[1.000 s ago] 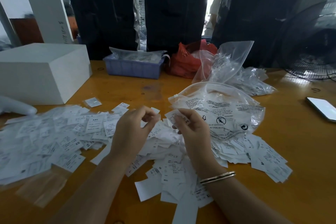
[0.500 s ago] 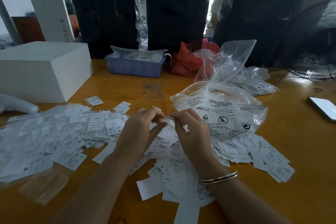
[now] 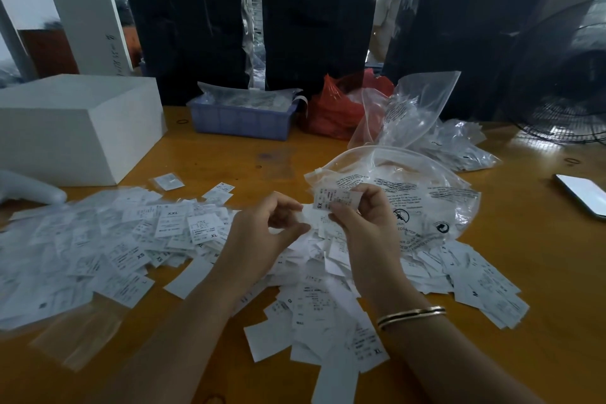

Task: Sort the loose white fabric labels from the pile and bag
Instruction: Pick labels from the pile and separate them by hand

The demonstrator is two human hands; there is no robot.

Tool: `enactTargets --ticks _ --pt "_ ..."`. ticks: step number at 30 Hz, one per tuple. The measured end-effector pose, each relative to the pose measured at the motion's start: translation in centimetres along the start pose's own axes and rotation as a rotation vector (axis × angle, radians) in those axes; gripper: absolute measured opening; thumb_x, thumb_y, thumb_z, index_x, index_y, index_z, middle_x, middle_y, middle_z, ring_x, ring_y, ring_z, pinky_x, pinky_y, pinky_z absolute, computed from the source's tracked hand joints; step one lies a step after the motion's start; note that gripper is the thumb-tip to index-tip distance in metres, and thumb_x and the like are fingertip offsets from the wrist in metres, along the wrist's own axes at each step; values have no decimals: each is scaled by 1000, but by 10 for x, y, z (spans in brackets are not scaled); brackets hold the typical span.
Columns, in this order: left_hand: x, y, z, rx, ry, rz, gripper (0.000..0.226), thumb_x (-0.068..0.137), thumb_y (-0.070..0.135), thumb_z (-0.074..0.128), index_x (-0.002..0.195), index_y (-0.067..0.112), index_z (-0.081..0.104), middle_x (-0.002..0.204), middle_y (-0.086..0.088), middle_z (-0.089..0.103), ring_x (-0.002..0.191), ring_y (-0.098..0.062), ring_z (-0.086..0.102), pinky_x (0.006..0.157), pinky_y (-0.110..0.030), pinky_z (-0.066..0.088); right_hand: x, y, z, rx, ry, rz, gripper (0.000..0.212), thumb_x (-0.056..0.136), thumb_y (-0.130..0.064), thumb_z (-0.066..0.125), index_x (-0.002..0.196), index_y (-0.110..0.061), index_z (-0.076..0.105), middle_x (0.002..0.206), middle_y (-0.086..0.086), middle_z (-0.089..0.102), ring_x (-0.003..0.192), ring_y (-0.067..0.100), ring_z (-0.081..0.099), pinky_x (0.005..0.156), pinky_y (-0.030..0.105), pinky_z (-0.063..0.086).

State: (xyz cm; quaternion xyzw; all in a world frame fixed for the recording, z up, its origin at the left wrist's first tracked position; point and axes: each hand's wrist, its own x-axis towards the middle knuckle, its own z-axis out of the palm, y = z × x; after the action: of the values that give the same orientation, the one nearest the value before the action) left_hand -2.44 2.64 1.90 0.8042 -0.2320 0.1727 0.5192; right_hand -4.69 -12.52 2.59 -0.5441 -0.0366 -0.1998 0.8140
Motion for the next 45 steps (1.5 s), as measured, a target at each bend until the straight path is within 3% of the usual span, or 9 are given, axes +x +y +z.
enactTargets --ticks 5,12,20,26,31,37,45 --pt "0 -1 0 -4 21 10 29 76 22 77 83 40 55 72 17 63 75 5 61 65 -4 45 -7 0 7 -124 -132 -64 25 82 12 59 88 -11 51 76 -4 64 72 10 63 68 20 53" --pt "1 -2 -1 -25 1 49 28 77 21 76 87 39 57 86 24 65 79 4 63 68 -5 46 -5 3 6 -275 -68 -101 27 83 11 60 83 -14 51 70 -9 58 64 7 56 62 23 48" --pt "1 -1 -2 -35 -11 56 26 77 23 75 89 40 59 86 24 65 80 4 63 69 -6 46 -4 3 4 -197 -45 -104 28 82 11 61 82 -16 52 77 -3 60 70 14 58 63 25 50" --pt "1 -3 -2 -33 7 52 25 79 21 74 88 39 60 87 24 66 81 3 63 71 -8 48 -2 4 2 -338 -95 -125 25 84 10 60 84 -14 53 73 -9 59 68 8 57 64 23 51" --pt "2 -4 -2 -16 31 62 24 81 21 72 87 41 59 78 24 66 82 7 63 68 -6 47 -4 3 2 -543 -128 -178 29 88 2 59 88 -27 55 77 -8 59 64 -3 53 58 15 45" --pt "3 -5 -3 -28 40 87 22 84 19 69 84 39 60 82 32 67 79 8 65 64 -6 47 -4 3 1 -521 -143 -131 31 88 2 59 94 -28 56 80 -2 65 64 -1 60 56 14 48" --pt "3 -11 -1 -150 4 -13 13 87 17 65 82 29 62 81 18 70 75 -2 68 63 -13 53 -4 3 -2 -644 -206 -72 32 89 -3 58 97 -33 54 78 1 65 55 1 60 49 14 44"
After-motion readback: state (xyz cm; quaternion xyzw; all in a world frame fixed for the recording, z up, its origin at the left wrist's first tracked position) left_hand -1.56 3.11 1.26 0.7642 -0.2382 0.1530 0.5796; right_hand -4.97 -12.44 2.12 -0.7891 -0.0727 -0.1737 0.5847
